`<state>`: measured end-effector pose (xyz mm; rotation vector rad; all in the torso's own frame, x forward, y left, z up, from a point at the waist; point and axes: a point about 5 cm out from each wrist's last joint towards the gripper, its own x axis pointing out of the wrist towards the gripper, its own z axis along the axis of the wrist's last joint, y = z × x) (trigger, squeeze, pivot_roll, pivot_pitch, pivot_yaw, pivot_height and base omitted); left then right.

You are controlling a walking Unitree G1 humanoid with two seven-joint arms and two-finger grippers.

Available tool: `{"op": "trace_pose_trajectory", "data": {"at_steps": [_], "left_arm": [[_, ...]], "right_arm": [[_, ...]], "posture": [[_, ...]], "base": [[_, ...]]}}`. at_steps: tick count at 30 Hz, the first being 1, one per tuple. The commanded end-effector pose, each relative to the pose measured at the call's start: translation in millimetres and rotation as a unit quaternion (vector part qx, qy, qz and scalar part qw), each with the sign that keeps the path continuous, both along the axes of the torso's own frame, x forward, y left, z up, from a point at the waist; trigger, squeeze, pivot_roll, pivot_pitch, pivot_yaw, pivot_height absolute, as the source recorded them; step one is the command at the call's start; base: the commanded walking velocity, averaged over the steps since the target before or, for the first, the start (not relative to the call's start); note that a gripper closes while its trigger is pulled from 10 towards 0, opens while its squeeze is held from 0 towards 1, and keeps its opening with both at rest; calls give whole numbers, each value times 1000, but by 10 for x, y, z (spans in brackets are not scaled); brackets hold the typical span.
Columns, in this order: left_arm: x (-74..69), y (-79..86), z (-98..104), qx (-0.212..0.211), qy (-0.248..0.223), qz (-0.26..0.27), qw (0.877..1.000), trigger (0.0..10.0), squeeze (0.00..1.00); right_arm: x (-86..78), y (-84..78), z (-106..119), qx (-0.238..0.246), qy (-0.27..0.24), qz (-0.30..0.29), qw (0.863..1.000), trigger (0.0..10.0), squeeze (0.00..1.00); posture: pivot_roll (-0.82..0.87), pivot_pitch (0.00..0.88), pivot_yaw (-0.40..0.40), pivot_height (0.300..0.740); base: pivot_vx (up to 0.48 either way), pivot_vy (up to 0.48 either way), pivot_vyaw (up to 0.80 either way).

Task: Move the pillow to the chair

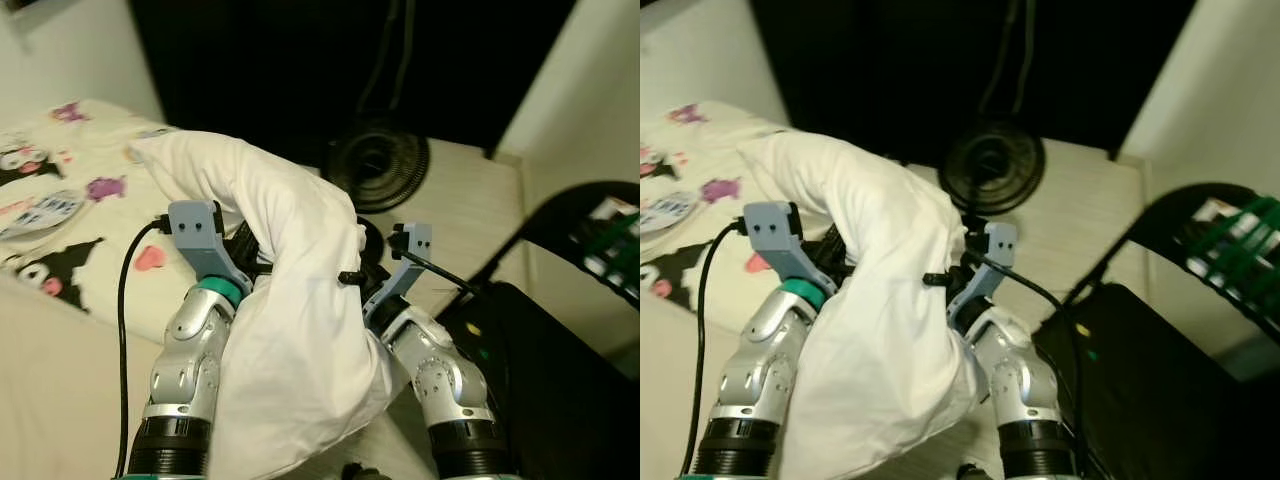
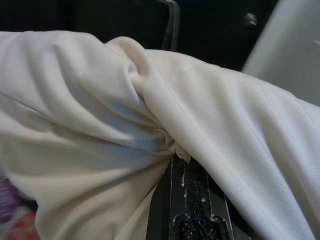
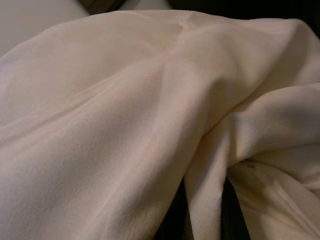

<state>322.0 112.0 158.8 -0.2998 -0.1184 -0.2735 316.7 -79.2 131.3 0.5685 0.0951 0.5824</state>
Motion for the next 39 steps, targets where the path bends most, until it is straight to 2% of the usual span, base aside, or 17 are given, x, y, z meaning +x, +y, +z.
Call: {"op": "trace_pose_trajectory", "data": {"at_steps": [1, 14, 23, 32, 39], "left_arm": [[-43, -262, 37, 4, -12, -67, 998, 10000, 0], [-52, -296, 51, 2, -12, -78, 997, 10000, 0], [-64, -289, 5, 17, -2, -85, 996, 10000, 0], [-47, -375, 10, 22, -3, -107, 994, 10000, 0], [-53, -369, -1, 24, -3, -107, 994, 10000, 0]], "right_arm": [[-68, 281, 92, 25, -22, 57, 998, 10000, 0], [-90, 230, 76, 22, -20, 56, 998, 10000, 0], [-102, 204, 54, 19, -18, 50, 998, 10000, 0], [-108, 81, 30, 9, -16, 33, 999, 10000, 0], [-128, 67, -2, 3, -13, 33, 999, 10000, 0]], "posture": [[29, 0, 79, 740], [25, 0, 72, 740], [21, 0, 80, 740], [0, 0, 89, 740], [-2, 0, 87, 740]], "base": [[0, 0, -800], [0, 0, -800], [0, 0, -800], [0, 0, -800], [0, 0, -800]]}}
